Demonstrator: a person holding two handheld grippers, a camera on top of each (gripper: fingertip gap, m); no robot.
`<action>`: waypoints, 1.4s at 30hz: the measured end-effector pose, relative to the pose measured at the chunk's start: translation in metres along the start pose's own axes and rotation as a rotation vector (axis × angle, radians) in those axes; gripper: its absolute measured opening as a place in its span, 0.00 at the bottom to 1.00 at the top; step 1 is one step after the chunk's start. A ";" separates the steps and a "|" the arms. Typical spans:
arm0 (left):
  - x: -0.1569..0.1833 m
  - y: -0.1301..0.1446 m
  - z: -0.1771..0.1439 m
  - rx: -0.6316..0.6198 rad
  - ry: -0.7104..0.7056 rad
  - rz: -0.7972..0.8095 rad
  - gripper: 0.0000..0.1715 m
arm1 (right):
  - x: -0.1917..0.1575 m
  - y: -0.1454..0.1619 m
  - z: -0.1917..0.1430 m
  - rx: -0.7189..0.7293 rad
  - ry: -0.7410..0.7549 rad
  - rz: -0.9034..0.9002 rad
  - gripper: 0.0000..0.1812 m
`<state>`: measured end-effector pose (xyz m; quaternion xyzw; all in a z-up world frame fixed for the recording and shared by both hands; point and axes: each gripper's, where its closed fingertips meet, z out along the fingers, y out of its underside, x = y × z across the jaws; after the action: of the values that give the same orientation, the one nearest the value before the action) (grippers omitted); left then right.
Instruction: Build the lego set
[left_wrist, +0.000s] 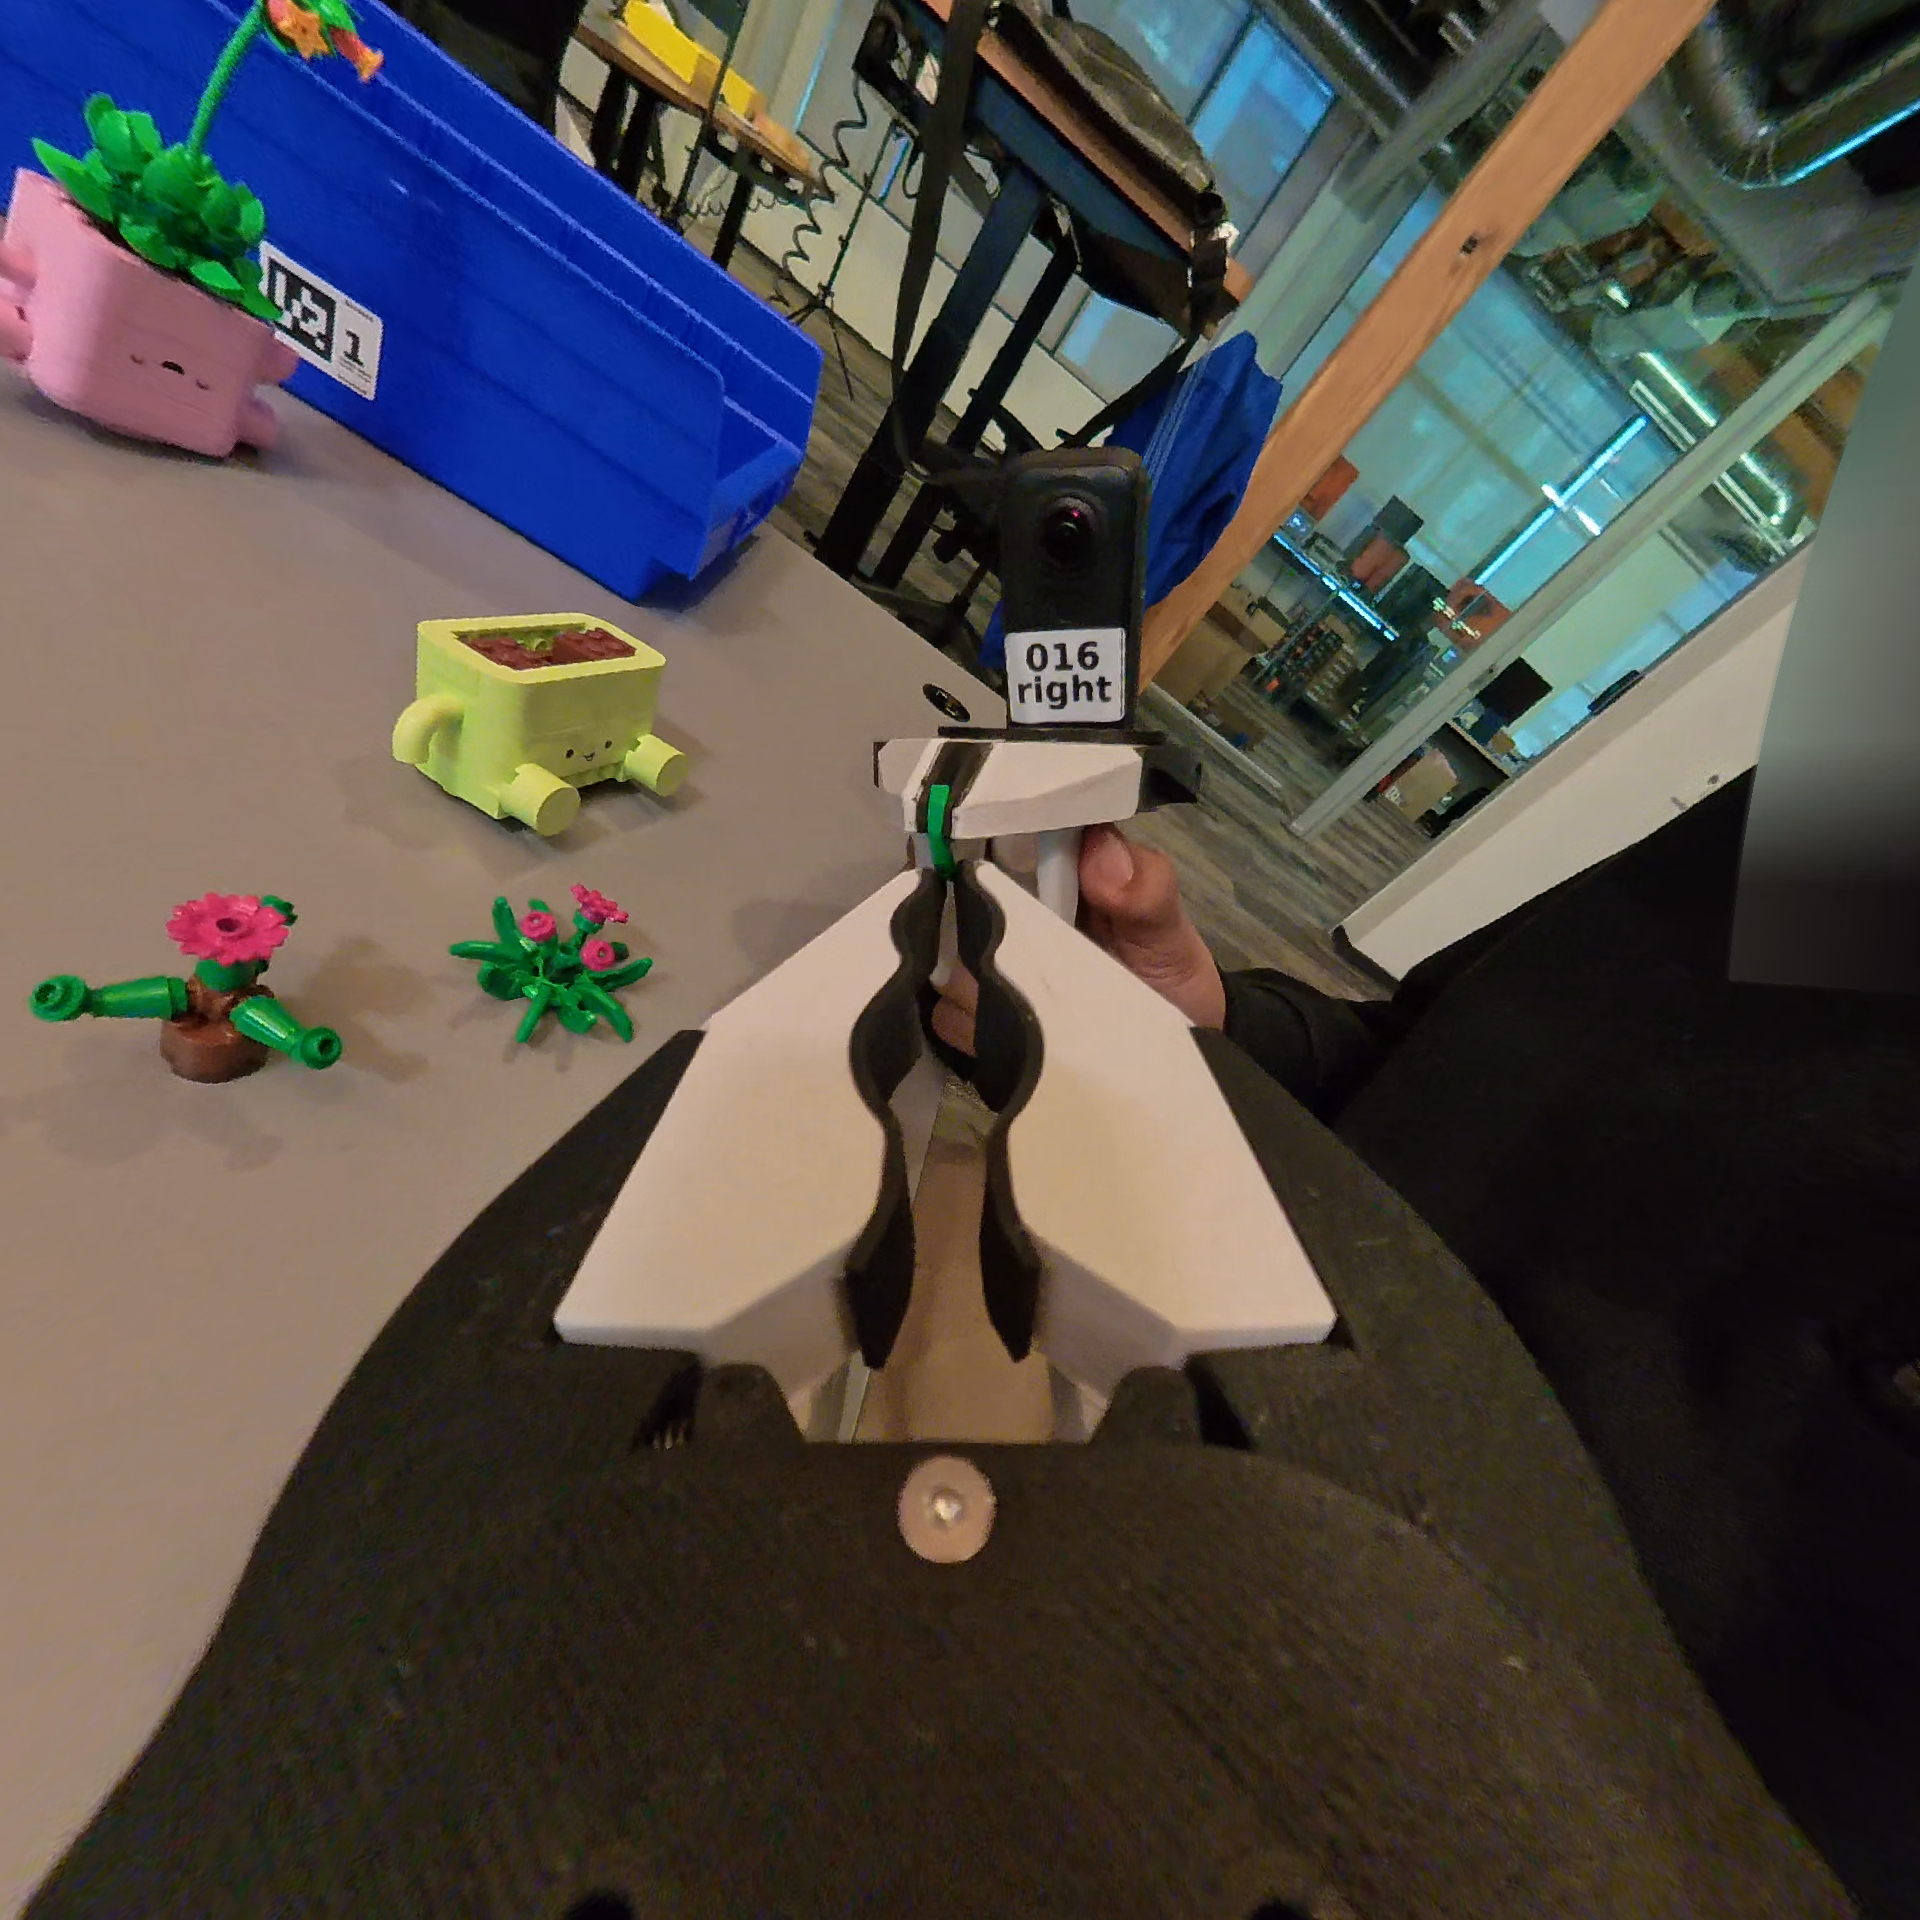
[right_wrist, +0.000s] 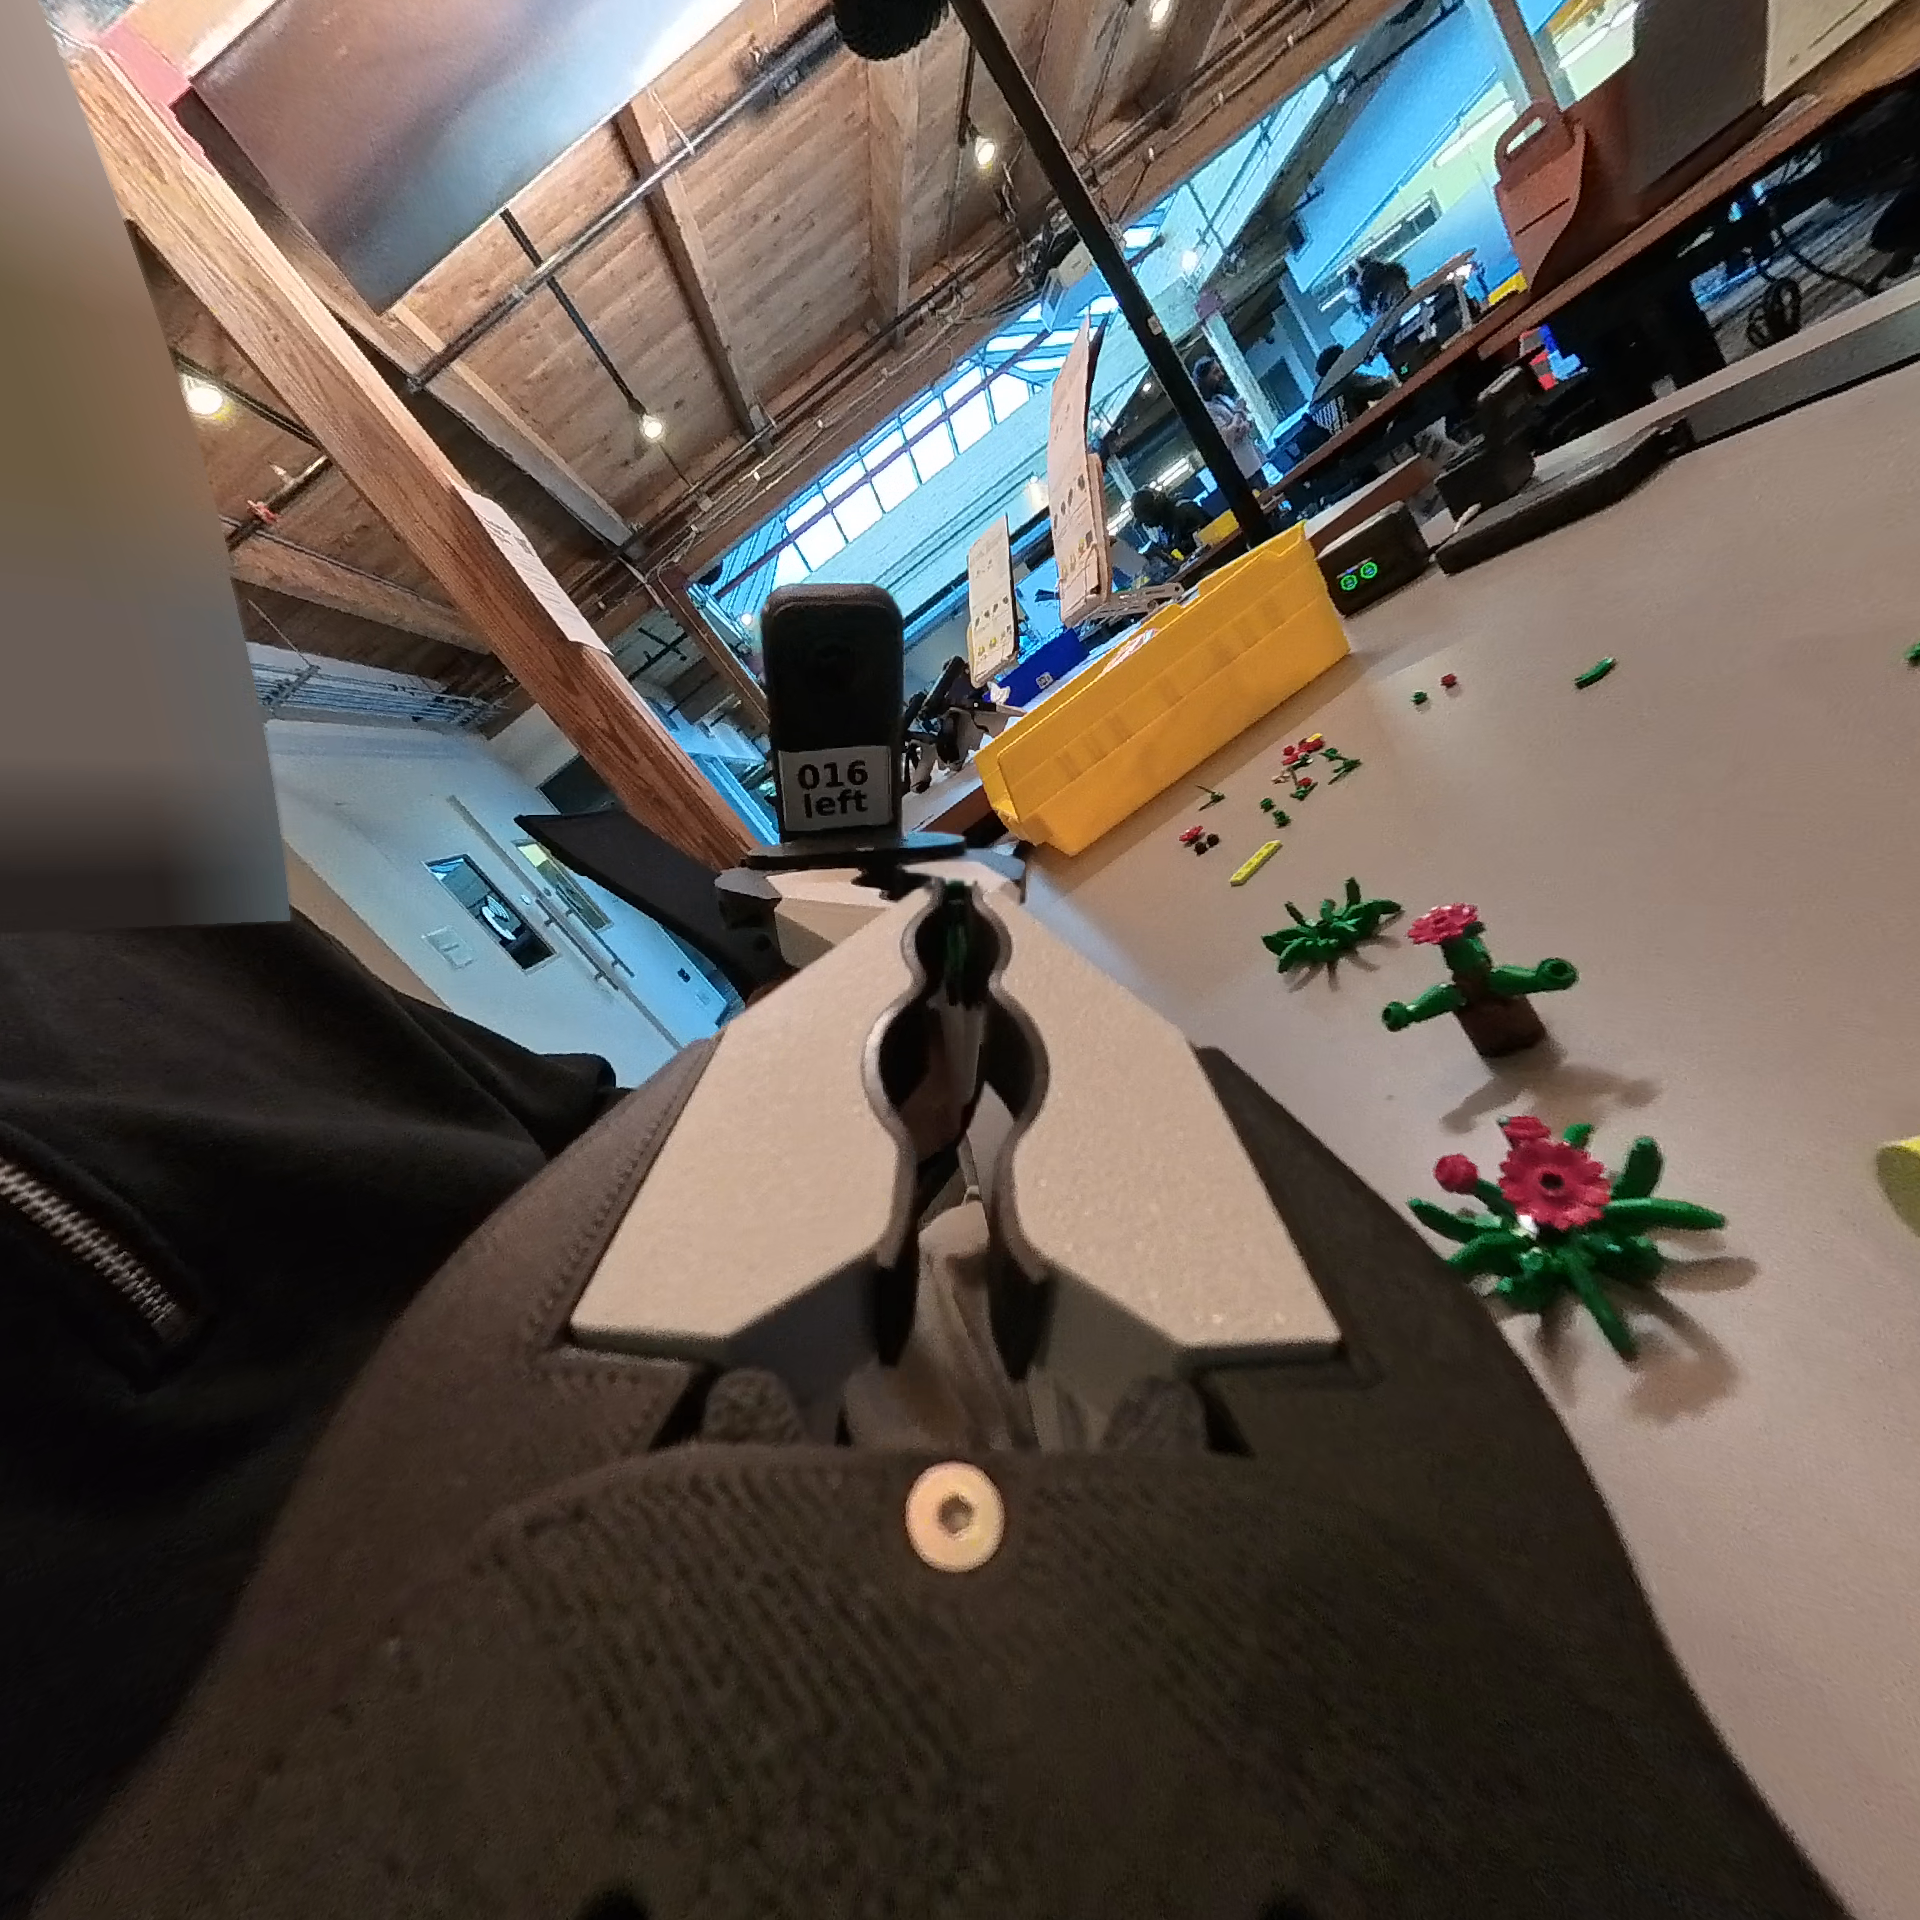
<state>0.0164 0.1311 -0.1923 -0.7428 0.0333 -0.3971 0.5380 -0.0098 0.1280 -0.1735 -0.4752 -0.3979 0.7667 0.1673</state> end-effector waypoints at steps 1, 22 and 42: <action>0.000 -0.001 0.000 0.008 0.005 -0.011 0.01 | 0.000 0.000 0.001 0.003 -0.001 0.000 0.00; -0.004 0.000 -0.003 0.021 0.033 -0.026 0.12 | -0.001 0.003 -0.004 -0.070 0.038 -0.129 0.00; -0.012 0.010 -0.010 -0.043 0.160 -0.303 0.06 | 0.016 0.029 -0.007 -0.421 0.396 -0.961 0.00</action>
<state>0.0057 0.1246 -0.2060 -0.7164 -0.0280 -0.5310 0.4516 -0.0079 0.1229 -0.2067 -0.3984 -0.6752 0.4046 0.4708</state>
